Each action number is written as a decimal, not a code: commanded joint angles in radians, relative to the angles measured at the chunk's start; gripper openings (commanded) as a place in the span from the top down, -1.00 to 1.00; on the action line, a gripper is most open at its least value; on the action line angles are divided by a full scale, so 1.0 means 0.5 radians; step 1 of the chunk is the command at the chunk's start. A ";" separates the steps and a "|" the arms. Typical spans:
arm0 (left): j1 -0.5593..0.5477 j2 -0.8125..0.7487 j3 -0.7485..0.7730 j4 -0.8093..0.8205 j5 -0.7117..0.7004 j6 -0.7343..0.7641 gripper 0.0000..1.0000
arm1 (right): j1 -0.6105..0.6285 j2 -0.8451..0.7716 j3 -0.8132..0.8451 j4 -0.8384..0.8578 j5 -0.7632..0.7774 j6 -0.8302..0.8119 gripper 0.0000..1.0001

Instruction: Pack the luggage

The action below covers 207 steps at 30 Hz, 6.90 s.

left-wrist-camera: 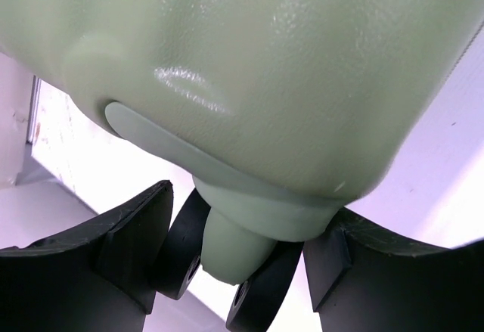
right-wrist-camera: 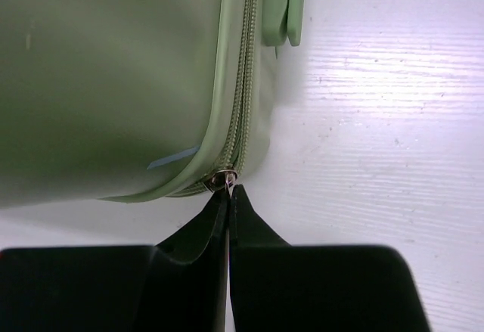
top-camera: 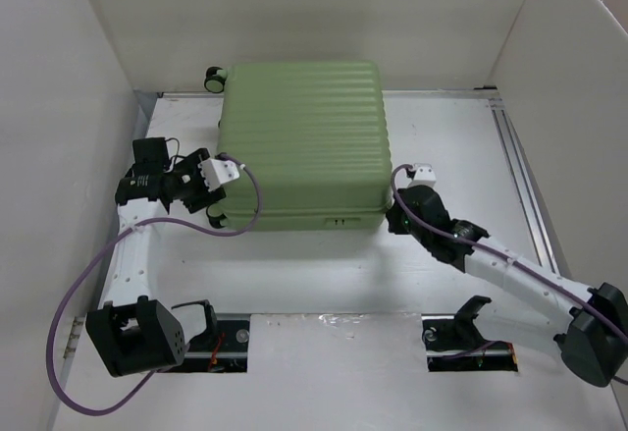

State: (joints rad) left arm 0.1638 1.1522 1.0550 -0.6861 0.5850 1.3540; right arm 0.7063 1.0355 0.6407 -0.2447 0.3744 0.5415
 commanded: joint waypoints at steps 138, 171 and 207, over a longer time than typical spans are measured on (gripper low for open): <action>-1.407 0.147 0.161 0.182 -0.936 -1.306 -0.94 | 0.977 0.479 0.009 1.351 -0.400 -0.666 1.00; -1.791 -0.157 -0.708 0.289 -1.035 -1.061 -0.69 | -0.627 0.812 0.608 0.888 -0.546 -1.255 1.00; -2.554 0.226 0.663 0.089 -1.074 -1.919 -0.26 | -0.949 1.595 1.354 1.171 -1.439 -1.224 1.00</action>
State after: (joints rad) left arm -1.0157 1.1481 1.3510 -0.5999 0.1436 0.4965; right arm 0.2497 1.8759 1.2697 0.2619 -0.4335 -0.0631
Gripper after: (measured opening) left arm 0.647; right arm 0.013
